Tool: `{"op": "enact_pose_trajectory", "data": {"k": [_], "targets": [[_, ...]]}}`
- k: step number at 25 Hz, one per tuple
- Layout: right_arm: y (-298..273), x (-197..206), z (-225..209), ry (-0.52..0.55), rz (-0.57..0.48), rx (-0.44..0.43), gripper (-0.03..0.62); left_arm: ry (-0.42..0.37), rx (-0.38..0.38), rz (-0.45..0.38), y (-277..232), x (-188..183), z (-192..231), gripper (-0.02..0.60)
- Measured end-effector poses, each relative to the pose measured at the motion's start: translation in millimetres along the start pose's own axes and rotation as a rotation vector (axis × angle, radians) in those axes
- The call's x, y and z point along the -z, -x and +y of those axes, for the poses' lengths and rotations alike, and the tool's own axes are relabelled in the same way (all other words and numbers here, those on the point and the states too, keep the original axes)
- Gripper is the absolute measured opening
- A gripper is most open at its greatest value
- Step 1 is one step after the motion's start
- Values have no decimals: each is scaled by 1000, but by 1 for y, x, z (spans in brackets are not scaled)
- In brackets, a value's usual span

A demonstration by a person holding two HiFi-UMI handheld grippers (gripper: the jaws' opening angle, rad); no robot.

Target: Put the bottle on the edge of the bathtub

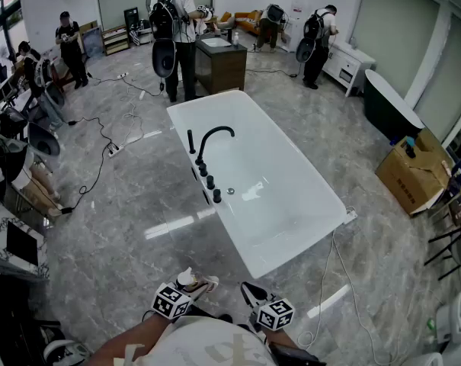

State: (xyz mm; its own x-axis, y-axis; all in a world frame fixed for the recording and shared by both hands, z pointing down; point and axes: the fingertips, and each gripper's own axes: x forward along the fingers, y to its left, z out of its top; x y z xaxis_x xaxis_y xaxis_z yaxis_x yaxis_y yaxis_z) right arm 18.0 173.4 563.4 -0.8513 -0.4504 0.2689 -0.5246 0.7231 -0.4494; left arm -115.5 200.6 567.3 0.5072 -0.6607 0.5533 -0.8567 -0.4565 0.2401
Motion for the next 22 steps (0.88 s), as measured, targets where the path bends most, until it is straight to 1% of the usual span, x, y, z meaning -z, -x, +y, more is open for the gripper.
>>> {"op": "enact_pose_trajectory", "data": {"k": [4,9,12,16,22], "targets": [[8,18,19,-38,1,-4,6,7,-37,30,21,23,0,221],[17,28,25,-27,10,3,6,22,-78,17,29,30,3,221],[22,33,23,-28,18,17,6,24,-78,16,30,33,0,221],[30,38,15,-32,25,49,6,32,-58,15,25,38,-10,221],[28,41,25,-31,34,25,6,26,-53,23,30,42,-18,221]]}}
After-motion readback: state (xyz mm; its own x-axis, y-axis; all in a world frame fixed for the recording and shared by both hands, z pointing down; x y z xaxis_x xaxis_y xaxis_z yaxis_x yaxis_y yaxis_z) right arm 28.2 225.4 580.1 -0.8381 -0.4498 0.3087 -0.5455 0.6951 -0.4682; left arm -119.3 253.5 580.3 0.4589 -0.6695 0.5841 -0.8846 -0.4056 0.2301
